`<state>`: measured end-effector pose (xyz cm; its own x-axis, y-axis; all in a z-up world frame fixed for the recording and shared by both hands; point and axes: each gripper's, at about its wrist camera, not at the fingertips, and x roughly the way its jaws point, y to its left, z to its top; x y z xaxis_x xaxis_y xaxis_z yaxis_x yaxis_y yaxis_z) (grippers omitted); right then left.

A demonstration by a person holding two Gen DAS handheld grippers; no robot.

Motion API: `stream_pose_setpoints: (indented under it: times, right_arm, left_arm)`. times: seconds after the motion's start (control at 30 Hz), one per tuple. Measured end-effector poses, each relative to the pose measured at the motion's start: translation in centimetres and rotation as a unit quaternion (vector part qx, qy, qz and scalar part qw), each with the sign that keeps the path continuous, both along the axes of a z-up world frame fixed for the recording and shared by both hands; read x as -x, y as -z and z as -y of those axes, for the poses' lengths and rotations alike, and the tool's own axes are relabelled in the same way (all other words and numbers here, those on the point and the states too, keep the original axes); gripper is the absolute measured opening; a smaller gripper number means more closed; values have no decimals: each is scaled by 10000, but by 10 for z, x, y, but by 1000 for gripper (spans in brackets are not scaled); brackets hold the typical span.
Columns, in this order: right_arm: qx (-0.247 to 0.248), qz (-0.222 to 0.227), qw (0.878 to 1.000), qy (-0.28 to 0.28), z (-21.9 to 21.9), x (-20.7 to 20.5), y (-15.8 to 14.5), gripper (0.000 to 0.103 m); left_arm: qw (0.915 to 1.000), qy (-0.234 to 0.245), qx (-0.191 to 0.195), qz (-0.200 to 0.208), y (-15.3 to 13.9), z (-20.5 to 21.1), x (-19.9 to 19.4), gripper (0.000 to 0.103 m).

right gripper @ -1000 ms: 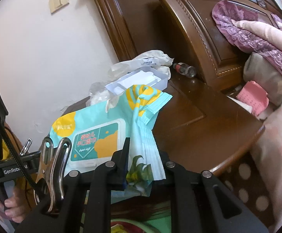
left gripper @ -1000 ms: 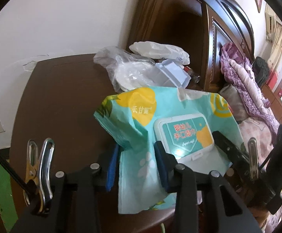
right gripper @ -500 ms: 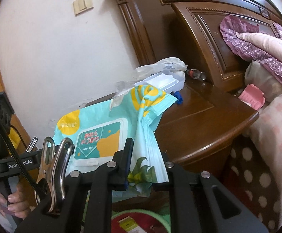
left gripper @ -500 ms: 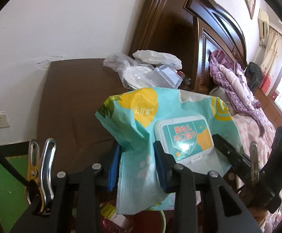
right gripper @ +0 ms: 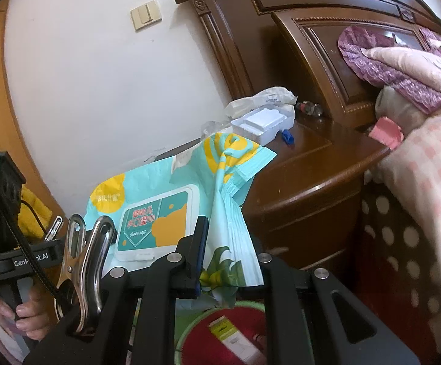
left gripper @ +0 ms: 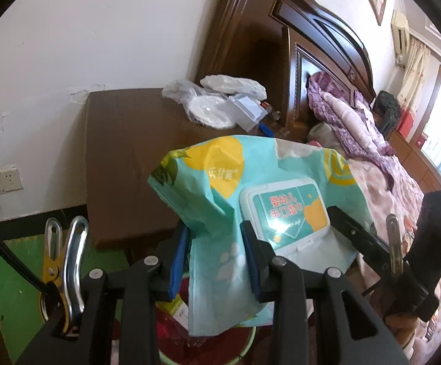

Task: Collect trash
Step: 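Carry the wet-wipes pack with both tools down over the red bin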

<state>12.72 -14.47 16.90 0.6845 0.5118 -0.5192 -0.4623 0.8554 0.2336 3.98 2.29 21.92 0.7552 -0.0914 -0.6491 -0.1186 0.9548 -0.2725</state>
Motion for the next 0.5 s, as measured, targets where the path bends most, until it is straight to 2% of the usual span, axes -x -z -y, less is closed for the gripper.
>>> stream_pose_setpoints:
  times: [0.23, 0.5]
  right_arm:
    - [97, -139, 9999, 18, 6, 27, 14, 16]
    - [359, -628, 9973, 124, 13, 44, 42, 16]
  left_arm:
    - [9997, 91, -79, -228, 16, 10, 21, 35]
    - [9968, 153, 135, -777, 52, 14, 32, 35]
